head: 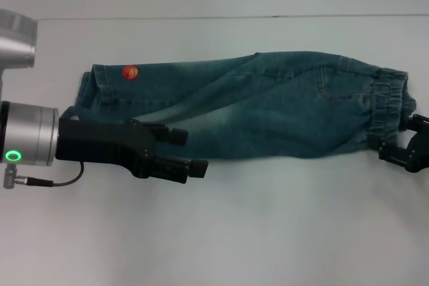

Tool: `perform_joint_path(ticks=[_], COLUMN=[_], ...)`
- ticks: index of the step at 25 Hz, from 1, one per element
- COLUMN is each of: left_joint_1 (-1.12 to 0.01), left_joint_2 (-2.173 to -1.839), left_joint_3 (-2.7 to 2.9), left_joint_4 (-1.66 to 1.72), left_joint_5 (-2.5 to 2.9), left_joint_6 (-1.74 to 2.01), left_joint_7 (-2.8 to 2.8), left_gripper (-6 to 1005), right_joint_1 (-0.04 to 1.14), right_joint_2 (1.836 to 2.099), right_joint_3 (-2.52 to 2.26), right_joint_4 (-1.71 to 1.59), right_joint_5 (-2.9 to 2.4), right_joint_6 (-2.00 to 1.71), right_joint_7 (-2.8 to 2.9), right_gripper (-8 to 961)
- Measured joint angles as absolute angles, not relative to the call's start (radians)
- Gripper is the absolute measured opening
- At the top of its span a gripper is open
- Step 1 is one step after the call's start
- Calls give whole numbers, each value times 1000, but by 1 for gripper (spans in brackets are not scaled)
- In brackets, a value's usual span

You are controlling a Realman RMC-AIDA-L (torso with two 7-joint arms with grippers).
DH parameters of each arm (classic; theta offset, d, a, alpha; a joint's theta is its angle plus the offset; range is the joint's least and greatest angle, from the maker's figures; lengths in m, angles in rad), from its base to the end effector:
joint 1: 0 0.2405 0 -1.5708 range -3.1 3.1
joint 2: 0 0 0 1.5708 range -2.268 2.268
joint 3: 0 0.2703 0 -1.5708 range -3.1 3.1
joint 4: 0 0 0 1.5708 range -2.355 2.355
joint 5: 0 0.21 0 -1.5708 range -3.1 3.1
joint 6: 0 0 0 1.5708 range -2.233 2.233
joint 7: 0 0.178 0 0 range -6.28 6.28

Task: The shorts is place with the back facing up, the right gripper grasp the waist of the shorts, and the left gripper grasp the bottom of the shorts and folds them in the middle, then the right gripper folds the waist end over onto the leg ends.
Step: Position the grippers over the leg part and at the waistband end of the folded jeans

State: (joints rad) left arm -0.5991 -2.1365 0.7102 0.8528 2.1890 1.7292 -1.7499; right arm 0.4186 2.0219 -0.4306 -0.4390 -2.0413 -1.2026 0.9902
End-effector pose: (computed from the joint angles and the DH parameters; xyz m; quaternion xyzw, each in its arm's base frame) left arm -0.2206 0.3374 -0.0437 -0.9427 -0.2812 -0.1794 0.0106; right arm 0.3826 0.3395 -0.0155 -0.8929 0.2513 0.1390 0.3468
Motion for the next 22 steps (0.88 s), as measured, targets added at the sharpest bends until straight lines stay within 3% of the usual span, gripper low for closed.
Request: perform_joint_path(ticks=[13, 22], left_joint_1=[-600, -606], left_joint_2=[-2148, -2162], left_joint_3=[710, 710], left_joint_4=[851, 835], left_joint_5=[2181, 2168], left_joint_6=[1724, 1704], left_joint_7=[-1743, -1739], left_gripper=[935, 934], right_joint_1=[405, 403], right_joint_2=[2017, 2007], right_joint_3=[-441, -439], right_joint_4=[-464, -469], right_joint_5=[-2078, -2079], right_joint_6=[-1252, -1255], right_joint_7=[987, 985], right_gripper=[526, 108])
